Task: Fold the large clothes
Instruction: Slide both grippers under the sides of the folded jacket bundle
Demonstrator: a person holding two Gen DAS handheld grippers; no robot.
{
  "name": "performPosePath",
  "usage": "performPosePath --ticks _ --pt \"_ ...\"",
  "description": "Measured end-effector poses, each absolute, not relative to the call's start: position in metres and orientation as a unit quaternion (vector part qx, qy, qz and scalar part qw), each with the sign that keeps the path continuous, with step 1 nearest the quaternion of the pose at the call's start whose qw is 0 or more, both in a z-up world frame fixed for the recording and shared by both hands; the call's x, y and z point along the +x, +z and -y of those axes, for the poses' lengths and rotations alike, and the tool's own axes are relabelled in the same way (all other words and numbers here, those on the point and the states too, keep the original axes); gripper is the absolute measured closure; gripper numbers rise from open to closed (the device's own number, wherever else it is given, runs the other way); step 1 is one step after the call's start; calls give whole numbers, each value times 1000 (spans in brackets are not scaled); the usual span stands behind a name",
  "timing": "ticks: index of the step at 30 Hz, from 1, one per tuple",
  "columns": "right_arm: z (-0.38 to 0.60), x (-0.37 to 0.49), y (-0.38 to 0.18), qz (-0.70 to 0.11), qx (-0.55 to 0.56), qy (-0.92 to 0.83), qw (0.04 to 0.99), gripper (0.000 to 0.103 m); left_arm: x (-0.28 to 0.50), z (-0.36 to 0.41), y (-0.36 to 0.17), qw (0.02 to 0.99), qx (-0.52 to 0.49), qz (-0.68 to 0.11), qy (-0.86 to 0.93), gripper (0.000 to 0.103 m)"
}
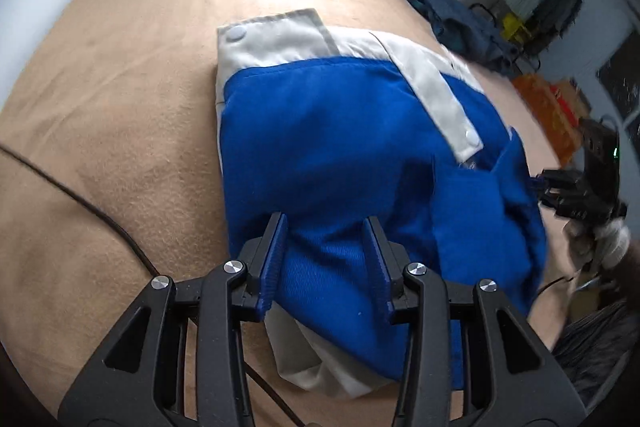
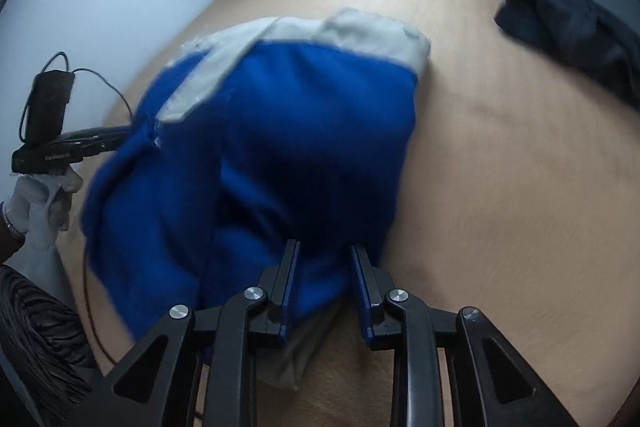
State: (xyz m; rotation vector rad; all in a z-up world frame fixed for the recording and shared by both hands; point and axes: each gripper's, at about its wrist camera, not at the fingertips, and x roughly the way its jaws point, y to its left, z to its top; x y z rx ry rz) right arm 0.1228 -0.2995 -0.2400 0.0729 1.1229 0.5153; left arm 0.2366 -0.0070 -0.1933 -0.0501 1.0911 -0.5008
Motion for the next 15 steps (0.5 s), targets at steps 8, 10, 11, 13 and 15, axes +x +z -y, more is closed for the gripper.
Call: performPosePath --ticks 8,10,11,13,15 --pt "301 119 -180 -459 23 245 854 65 244 -24 -166 830 -116 -497 -223 62" --pt "311 125 -180 -454 52 237 857 34 253 -42 -167 821 -170 -502 -212 35" --pt "320 129 -186 -455 79 236 855 23 258 -53 -171 807 -209 -513 -204 28" --pt "333 136 -201 -471 113 237 842 20 265 -74 -182 775 -287 -524 -208 26" --pt "342 140 -217 -492 149 237 824 20 270 -92 -199 735 -361 -533 -210 26"
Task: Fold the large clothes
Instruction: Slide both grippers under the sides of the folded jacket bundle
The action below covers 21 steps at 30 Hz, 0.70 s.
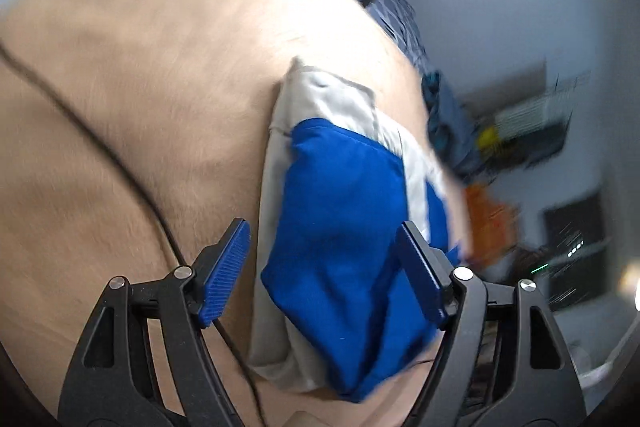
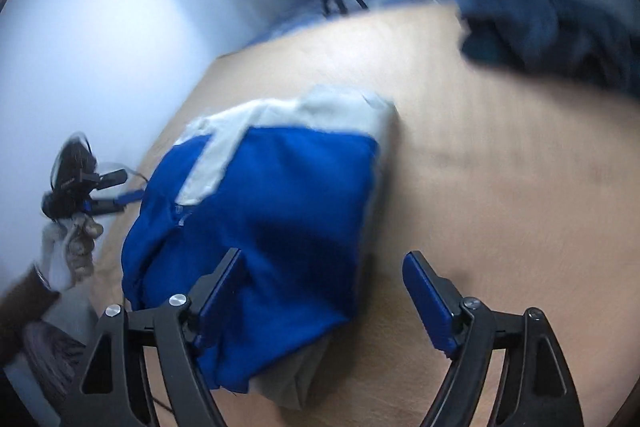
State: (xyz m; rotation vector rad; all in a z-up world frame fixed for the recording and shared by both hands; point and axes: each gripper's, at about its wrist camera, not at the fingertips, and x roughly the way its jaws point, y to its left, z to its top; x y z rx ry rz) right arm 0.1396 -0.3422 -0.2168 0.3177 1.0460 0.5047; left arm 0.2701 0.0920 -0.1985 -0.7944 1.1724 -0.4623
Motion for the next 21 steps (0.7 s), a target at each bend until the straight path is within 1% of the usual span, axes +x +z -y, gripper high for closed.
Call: performPosePath --ticks 2,4,6,11,16,18,21 --pt "355 144 -236 -506 209 242 801 20 273 -101 -210 713 -396 -536 -218 26" --pt "362 143 -245 -514 234 245 788 21 275 -102 -217 704 -402 -539 -229 26" --pt "364 145 -251 -521 240 248 781 24 276 -101 -221 700 -396 -546 -236 26" --pt "369 147 -257 -521 267 266 766 24 280 -92 -236 686 -387 -566 -243 27" --pt "372 151 -269 -519 313 290 741 24 287 -86 -241 677 -396 -566 -254 27" --pt "367 157 -273 -517 320 298 736 26 291 -79 -242 676 -390 -570 -257 27" --pt "360 164 -277 -513 336 311 726 34 295 -67 -241 677 -374 -578 -260 27"
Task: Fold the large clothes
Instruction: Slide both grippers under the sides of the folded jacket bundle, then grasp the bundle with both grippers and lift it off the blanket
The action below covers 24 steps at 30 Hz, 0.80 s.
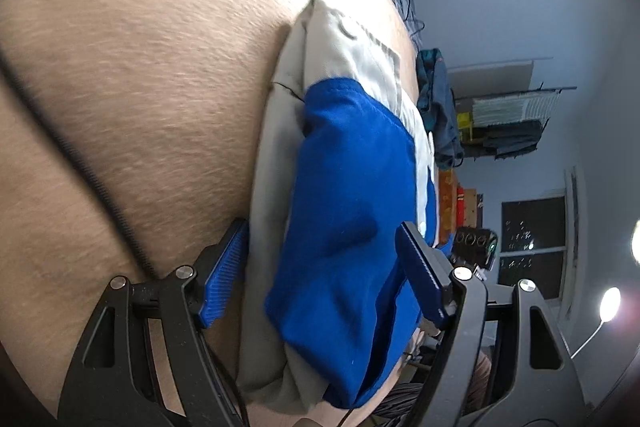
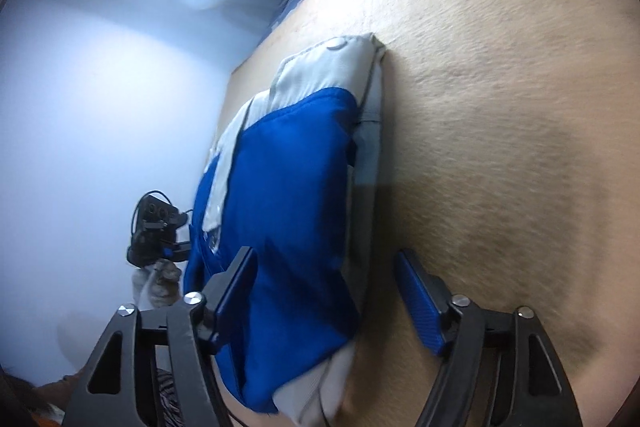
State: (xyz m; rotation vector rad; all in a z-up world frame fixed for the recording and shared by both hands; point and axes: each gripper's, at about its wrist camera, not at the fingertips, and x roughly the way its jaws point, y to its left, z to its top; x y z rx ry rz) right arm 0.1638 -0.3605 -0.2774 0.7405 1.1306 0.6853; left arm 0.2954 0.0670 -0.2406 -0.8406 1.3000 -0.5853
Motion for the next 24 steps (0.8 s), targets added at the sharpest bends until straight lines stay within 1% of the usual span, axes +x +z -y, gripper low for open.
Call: performPosePath --ticks 1,2,8,10,11,17,21,24 --pt "358 166 -279 -512 338 313 725 40 296 -63 -239 680 -366 -580 -260 27" --pt "356 166 -279 -514 338 315 723 43 298 -58 -238 683 -357 -582 -260 27" --pt "329 175 -276 -516 321 322 726 45 305 -34 -231 704 -312 -588 -247 27" --pt "324 174 -272 -521 308 315 731 57 303 -28 -228 717 -298 -583 -241 27" --pt "322 172 -269 -522 299 311 736 60 301 -27 -226 724 -288 -579 -240 27" --pt "305 164 -243 -519 232 286 772 70 291 -11 -211 761 -224 -565 -228 39" --pt "291 158 -222 -517 179 266 793 73 284 -5 -198 775 -193 -557 -229 48" --pt "282 154 -210 -518 143 255 804 74 280 -1 -193 781 -177 -553 -228 51"
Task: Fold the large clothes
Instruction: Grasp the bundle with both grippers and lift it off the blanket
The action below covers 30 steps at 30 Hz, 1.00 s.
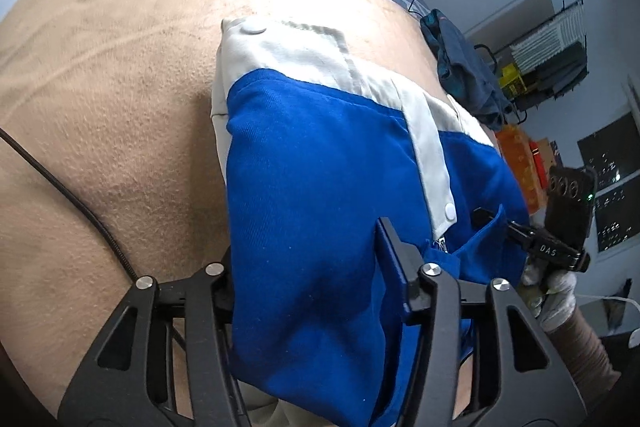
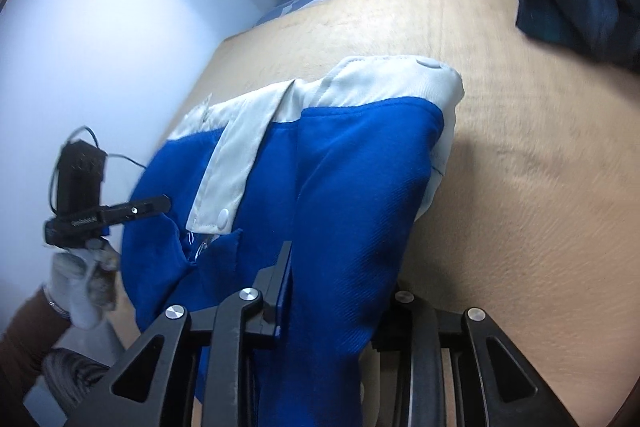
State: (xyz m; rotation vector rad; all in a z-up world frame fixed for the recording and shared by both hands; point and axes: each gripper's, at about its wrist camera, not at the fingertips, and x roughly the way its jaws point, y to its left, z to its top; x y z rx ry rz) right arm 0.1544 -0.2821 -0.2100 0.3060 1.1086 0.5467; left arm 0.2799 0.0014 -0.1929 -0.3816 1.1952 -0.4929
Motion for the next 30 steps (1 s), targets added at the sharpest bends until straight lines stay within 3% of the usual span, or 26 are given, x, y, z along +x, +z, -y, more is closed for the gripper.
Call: performPosePath --ticks 8,11,14,15,16,19,22,30 --pt "279 150 -204 -519 119 238 812 75 283 3 -199 785 -162 -555 -222 52" --pt "281 150 -205 -518 113 237 814 75 295 -5 -214 766 -187 -581 -204 27" --pt "280 153 -207 -519 113 236 814 73 300 -9 -223 759 -206 -577 -219 23" --pt "280 153 -208 -520 112 235 814 72 300 -7 -222 763 -197 -575 -222 24" --pt "280 153 -209 -520 108 232 815 71 299 -5 -221 767 -189 -570 -226 34" --pt "276 153 -209 -522 96 223 818 70 295 3 -214 777 -163 -563 -229 47" --pt "270 150 -204 -520 68 217 823 73 288 12 -199 794 -130 -549 -225 56" --pt "252 137 -178 -493 -3 206 845 77 265 35 -164 829 -73 -513 -210 62"
